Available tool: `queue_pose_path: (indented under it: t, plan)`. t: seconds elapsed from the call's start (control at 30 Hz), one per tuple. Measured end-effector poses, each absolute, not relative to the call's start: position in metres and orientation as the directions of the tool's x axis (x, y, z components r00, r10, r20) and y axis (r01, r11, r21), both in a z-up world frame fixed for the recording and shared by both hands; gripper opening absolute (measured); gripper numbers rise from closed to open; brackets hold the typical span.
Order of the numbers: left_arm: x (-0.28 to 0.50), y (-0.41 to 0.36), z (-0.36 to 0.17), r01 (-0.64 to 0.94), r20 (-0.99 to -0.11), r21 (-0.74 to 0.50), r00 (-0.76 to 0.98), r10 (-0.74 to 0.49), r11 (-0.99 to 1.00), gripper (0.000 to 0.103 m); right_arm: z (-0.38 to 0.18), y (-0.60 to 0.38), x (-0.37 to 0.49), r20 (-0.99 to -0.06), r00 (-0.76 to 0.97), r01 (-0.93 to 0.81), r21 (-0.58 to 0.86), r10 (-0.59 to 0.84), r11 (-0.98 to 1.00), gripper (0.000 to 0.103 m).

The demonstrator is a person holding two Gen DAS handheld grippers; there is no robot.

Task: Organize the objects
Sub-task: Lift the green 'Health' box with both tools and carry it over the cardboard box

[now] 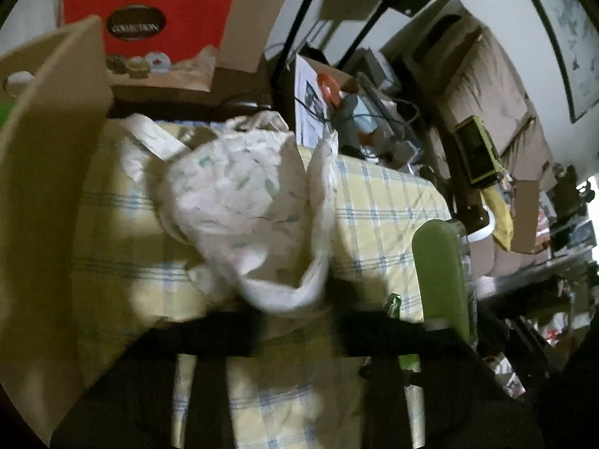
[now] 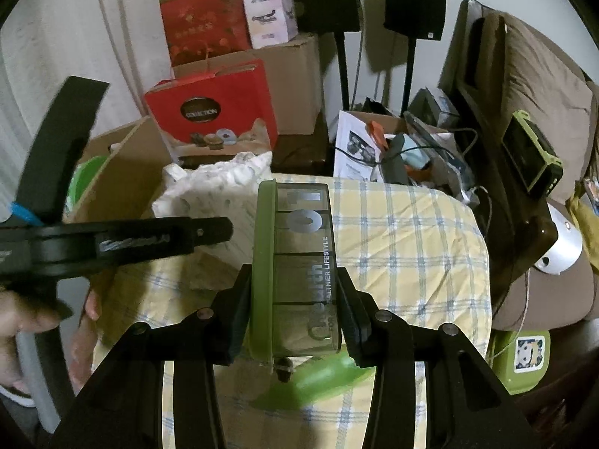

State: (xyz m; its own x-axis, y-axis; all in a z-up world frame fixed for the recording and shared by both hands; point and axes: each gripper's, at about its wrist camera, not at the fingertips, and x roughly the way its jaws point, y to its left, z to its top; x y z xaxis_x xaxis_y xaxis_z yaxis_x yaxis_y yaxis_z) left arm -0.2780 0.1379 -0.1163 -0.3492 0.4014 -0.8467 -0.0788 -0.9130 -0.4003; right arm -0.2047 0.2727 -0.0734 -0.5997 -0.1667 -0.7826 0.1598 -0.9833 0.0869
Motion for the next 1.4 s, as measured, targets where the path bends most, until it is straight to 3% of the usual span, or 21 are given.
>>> queue_pose_path:
  t: [0.27,0.8,1.4]
  plan:
    - [-0.265,0.131,-0.093,-0.126,-0.799,-0.411,-0.427,0.423,-0.903,0.001,-0.069,0.273,-0.202,-0.773,-0.612,0.161,0.089,-0.170,-0.983,0.043]
    - [-0.213,0.095,0.025,-0.243,-0.694,-0.395,-0.552,0.461,-0.886,0.001,-0.001,0.233,-0.184,-0.701,-0.680,0.209,0.096,-0.215,-0.973,0.043]
    - [-0.154,0.015,0.088,-0.214,-0.635,-0.359,-0.657,0.405,-0.909,0.001,0.057,0.165,-0.152,-0.654,-0.694,0.307,0.110,-0.301,-0.945,0.043]
